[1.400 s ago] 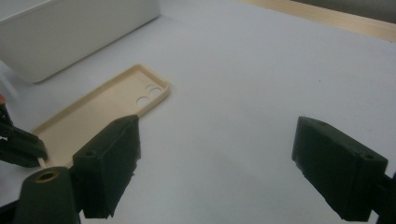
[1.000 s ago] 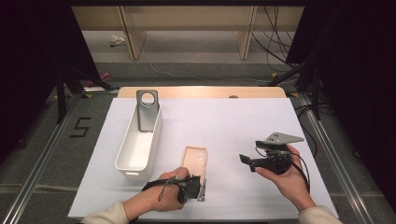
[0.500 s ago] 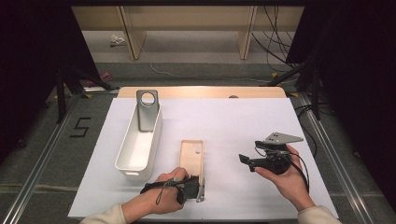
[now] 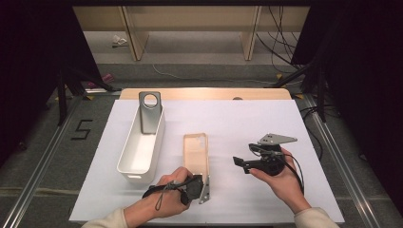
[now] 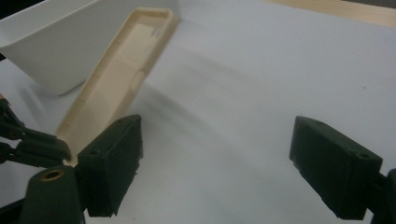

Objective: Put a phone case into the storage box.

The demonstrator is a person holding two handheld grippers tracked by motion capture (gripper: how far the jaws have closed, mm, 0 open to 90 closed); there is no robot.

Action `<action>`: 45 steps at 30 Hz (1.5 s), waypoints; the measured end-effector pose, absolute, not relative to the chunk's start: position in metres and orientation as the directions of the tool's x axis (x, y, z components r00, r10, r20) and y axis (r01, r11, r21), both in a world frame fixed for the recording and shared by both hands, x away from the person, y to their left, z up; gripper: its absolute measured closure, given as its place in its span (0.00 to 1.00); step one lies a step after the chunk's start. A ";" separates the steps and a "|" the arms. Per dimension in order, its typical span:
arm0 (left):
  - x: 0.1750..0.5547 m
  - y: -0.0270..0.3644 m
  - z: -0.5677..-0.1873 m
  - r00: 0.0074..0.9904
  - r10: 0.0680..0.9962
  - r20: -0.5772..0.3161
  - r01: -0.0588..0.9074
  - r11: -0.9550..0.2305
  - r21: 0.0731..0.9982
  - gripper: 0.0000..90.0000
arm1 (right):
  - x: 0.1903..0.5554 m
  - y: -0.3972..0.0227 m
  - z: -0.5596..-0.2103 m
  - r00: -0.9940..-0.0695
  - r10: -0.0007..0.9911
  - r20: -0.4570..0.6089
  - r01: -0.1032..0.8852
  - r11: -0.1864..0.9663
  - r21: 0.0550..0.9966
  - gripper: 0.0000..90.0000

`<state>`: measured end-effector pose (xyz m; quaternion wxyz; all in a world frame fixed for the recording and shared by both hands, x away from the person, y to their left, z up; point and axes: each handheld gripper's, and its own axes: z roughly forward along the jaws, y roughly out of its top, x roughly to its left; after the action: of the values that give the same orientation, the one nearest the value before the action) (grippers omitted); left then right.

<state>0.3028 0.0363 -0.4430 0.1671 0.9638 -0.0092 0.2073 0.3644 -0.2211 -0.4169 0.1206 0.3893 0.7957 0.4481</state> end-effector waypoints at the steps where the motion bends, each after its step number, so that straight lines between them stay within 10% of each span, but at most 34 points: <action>1: 0.303 0.036 -0.443 0.911 0.050 0.408 -0.094 -0.942 0.323 0.97 | 0.366 -0.216 -0.417 -0.674 0.720 0.165 0.512 0.295 0.807 0.23; 28: 0.297 0.030 -0.439 0.901 0.025 0.434 -0.138 -0.931 0.339 0.98 | 0.405 -0.144 -0.430 -0.694 0.652 0.304 0.595 0.283 0.752 0.41; 45: 0.296 0.029 -0.438 0.899 -0.006 0.438 -0.165 -0.931 0.326 0.97 | 0.404 -0.148 -0.424 -0.686 0.605 0.403 0.641 0.243 0.728 0.82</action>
<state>0.2962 0.0291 -0.4384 0.1805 0.9576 -0.0447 0.2200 0.4038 -0.1476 -0.4242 -0.0191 0.3955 0.7881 0.4713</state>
